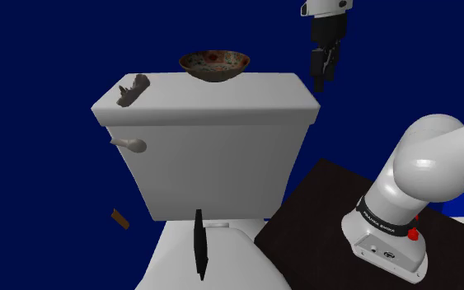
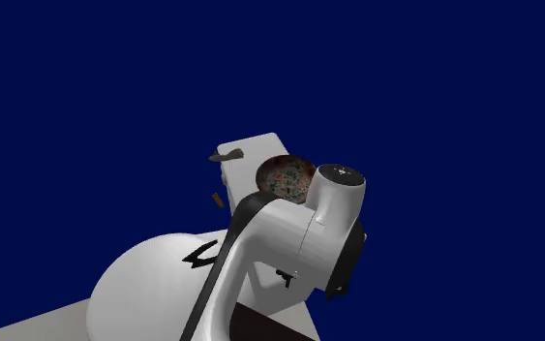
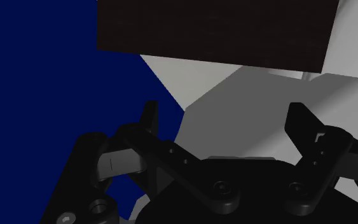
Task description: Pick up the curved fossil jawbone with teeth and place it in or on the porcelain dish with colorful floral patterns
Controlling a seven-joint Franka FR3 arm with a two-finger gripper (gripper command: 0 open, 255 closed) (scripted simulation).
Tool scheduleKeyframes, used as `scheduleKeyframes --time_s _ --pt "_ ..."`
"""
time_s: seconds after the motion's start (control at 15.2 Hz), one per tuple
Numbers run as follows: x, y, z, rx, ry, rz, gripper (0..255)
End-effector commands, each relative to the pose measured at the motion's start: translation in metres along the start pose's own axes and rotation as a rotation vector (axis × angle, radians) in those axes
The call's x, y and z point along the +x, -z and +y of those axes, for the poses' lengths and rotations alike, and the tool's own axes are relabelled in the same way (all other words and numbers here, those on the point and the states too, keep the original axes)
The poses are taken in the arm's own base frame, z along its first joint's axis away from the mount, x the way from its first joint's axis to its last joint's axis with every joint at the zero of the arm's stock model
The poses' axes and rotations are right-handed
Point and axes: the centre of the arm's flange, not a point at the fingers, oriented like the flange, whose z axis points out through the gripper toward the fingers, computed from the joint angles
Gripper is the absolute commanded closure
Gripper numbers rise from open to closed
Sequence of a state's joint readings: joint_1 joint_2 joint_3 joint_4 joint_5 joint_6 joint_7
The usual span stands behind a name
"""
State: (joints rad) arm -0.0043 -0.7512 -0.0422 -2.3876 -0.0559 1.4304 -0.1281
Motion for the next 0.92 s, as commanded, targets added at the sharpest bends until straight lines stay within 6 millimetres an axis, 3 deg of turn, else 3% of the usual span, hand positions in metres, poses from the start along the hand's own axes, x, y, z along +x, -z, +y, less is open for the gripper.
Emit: scheduleKeyframes --time_s 0.0,0.4,0.86 --pt "0.0 0.0 0.0 0.0 0.0 0.0 0" --pt "0.011 0.007 -0.071 0.036 -0.169 0.061 0" --pt "0.038 0.019 -0.15 0.079 -0.366 0.133 0"
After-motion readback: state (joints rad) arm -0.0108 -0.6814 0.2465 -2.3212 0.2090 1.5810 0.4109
